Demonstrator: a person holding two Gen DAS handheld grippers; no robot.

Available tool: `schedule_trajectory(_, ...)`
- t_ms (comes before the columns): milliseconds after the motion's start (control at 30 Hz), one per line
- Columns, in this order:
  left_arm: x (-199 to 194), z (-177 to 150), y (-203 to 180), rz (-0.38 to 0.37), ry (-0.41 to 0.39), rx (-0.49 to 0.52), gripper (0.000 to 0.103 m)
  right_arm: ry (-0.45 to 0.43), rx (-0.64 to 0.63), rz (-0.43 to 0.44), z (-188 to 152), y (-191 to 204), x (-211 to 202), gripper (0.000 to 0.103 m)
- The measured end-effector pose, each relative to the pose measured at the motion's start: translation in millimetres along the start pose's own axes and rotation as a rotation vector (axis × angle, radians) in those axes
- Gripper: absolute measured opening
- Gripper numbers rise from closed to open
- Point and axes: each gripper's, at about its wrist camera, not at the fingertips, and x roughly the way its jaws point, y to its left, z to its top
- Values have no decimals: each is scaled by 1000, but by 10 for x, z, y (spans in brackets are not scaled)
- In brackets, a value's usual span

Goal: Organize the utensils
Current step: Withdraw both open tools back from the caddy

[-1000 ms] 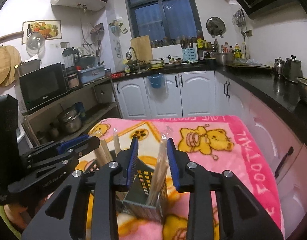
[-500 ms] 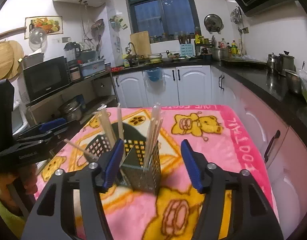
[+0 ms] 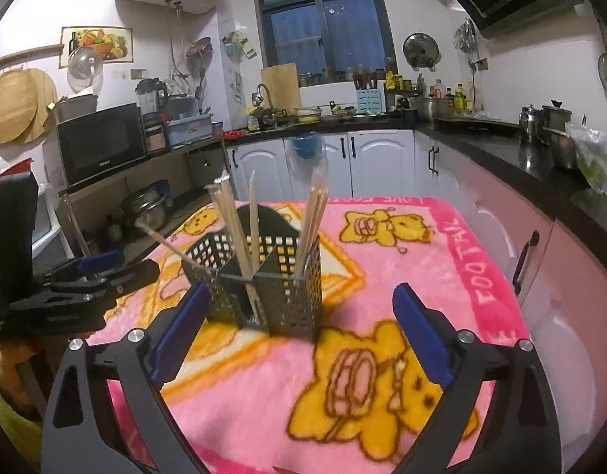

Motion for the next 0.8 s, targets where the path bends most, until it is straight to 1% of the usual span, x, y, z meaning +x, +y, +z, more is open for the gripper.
schedule_trajectory(67,-3,-122,-12,12,-2,-2,92,11,-8,-5,-107,23,18,92)
schedule_trajectory(133,2,-235,-22,8,-3,-3,92,18,-23,-3,-234,59,47,92)
schedule_trajectory(267,72,-464,-57,8,20,0,92,-15,-18,-27,-427,69,37,96)
schedule_trajectory(300,85,-505,-76,13,19,4,92,-34,-25,-52,-482,77,16,96)
schedule_trajectory(400,91,-617,-96,14,8,6,92,-85,-25,-91,-596,64,-46,96)
schedule_trajectory(500,91,-701,-139,34,-10,15,92,-115,-11,-104,-658,22,-88,96)
schedule_trajectory(600,92,-746,-170,26,-23,12,92,-181,-45,-142,-717,33,-184,96)
schedule_trajectory(667,87,-754,-179,30,-32,11,92,-222,-46,-148,-746,35,-245,96)
schedule_trajectory(733,58,-754,-177,39,-60,9,92,-268,-44,-143,-771,22,-312,96)
schedule_trajectory(800,22,-746,-147,38,-91,-3,92,-288,-46,-143,-789,22,-341,96)
